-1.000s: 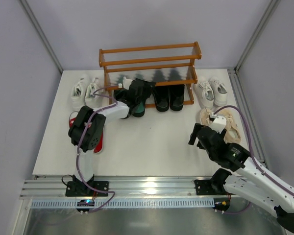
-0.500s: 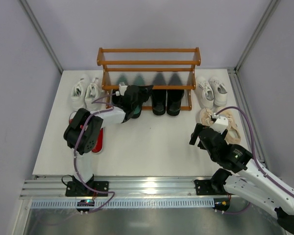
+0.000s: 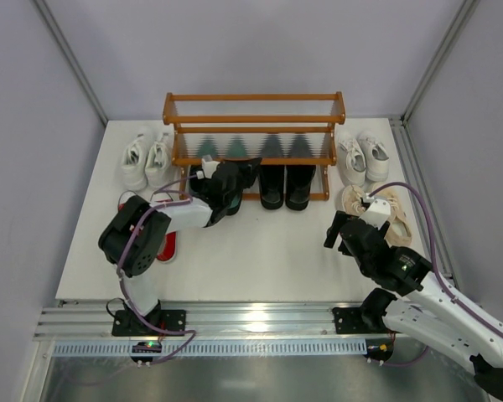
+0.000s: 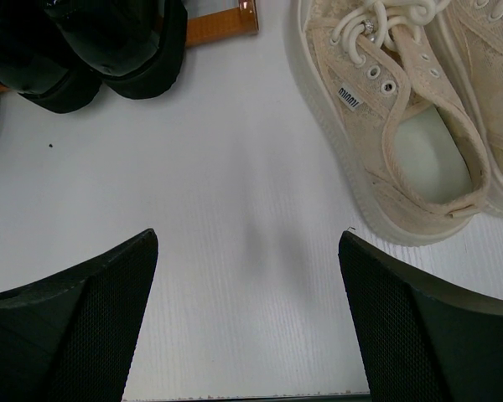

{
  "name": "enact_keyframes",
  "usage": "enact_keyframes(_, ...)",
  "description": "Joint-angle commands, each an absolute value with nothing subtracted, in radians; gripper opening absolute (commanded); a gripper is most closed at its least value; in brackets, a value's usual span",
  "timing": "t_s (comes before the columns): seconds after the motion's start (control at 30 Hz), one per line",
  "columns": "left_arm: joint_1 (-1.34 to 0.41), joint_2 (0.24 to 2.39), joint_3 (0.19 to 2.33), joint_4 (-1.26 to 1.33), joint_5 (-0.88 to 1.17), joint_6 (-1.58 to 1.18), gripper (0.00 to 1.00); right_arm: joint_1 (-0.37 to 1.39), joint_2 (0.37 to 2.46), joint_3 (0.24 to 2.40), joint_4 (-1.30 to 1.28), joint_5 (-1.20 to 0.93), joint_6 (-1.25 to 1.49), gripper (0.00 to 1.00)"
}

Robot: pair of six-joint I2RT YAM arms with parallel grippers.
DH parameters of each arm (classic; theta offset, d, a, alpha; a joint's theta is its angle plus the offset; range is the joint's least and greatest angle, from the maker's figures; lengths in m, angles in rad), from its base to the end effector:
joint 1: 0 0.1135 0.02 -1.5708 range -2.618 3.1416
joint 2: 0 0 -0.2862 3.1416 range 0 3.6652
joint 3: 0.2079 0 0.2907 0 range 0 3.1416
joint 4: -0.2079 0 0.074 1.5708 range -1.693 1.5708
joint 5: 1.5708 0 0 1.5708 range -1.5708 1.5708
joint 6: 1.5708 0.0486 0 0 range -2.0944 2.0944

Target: Place and organize the shoes onto the shoe shelf

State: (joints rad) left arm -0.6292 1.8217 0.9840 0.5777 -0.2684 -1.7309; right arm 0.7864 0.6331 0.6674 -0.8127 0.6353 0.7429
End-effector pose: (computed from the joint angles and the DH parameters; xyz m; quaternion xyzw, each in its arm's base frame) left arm 0.3656 -0.2502 0.1885 -0.4807 0.6268 -0.5181 0.3281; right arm 0.1278 0.0872 0.2731 0.1015 0.8788 0.0459 0.4640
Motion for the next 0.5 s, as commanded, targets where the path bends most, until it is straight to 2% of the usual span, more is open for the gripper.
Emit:
enact_keyframes(0.0, -0.713, 1.760, 0.911, 0.480, -0.327, -1.678, 0.00, 0.792, 0.630, 0.666, -0.808, 0.675, 0.758, 0.89)
enact_keyframes(0.4, -0.769, 1.747, 0.854, 0.505, -0.365, -1.704, 0.01, 0.790, 0.635, 0.696, -0.838, 0.710, 0.779, 0.89)
enact_keyframes(0.43, -0.767, 1.749, 0.854, 0.511, -0.362, -1.700, 0.05, 0.792, 0.641, 0.706, -0.842, 0.718, 0.782, 0.89)
enact_keyframes(0.47, -0.767, 1.750, 0.854, 0.534, -0.354, -1.689, 0.27, 0.790, 0.647, 0.712, -0.851, 0.733, 0.788, 0.92)
